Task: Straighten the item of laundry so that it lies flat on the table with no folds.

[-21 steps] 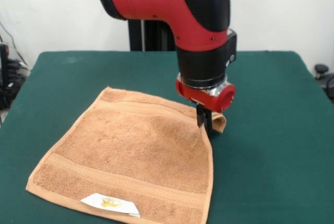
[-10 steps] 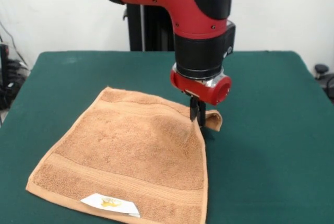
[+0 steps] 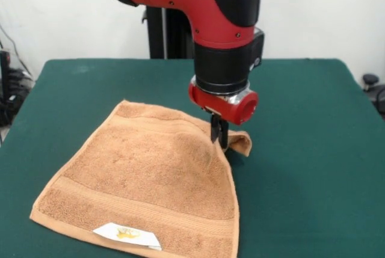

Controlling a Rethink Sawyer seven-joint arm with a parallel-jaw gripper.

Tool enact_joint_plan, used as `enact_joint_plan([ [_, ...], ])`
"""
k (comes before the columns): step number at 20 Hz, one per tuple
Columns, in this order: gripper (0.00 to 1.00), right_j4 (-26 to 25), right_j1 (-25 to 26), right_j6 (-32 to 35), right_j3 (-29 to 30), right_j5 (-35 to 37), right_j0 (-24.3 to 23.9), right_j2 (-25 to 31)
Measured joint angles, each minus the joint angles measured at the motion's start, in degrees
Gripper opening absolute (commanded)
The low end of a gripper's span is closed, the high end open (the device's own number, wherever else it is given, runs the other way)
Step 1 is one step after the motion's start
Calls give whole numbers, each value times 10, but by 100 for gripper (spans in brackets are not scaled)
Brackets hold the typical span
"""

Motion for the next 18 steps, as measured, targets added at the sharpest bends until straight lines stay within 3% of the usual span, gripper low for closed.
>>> enact_joint_plan([
  [9, 0, 0, 72, 0, -64, -14, 0, -32],
  [18, 0, 0, 90, 0, -97, -4, 7, -48],
])
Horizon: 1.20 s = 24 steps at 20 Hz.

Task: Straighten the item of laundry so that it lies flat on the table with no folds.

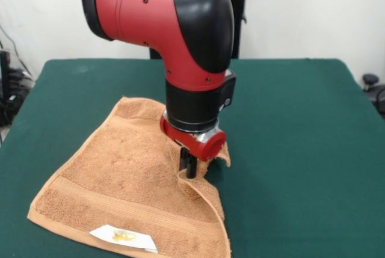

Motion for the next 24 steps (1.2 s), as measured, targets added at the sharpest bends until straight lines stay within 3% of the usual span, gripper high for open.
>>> enact_joint_plan([
  [15, 0, 8, 5, 0, -5, 2, 13, -14],
  [24, 0, 29, -9, 0, 25, -14, -14, 15],
])
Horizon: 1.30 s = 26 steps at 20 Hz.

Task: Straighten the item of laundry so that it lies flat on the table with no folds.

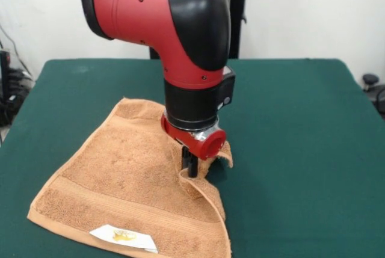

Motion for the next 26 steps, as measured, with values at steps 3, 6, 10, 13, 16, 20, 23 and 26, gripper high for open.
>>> enact_joint_plan([
  [3, 0, 5, -6, 0, 12, -8, -9, 12],
  [6, 0, 8, -11, 0, 22, -15, -15, 20],
  [10, 0, 13, -15, 0, 32, -21, -17, 27],
  [13, 0, 16, -21, 0, 39, -23, -17, 33],
  [16, 0, 22, -25, 0, 46, -23, -17, 43],
  [20, 0, 34, -24, 0, 55, -25, -16, 62],
  [23, 0, 41, -20, 0, 58, -27, -15, 72],
  [26, 0, 43, -19, 0, 59, -27, -14, 78],
])
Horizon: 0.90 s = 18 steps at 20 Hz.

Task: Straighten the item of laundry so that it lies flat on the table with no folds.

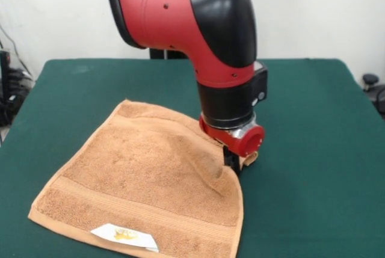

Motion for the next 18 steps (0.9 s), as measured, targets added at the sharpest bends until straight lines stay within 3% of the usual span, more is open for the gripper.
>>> enact_joint_plan([
  [18, 0, 6, 0, 0, 20, -6, -5, 24],
])
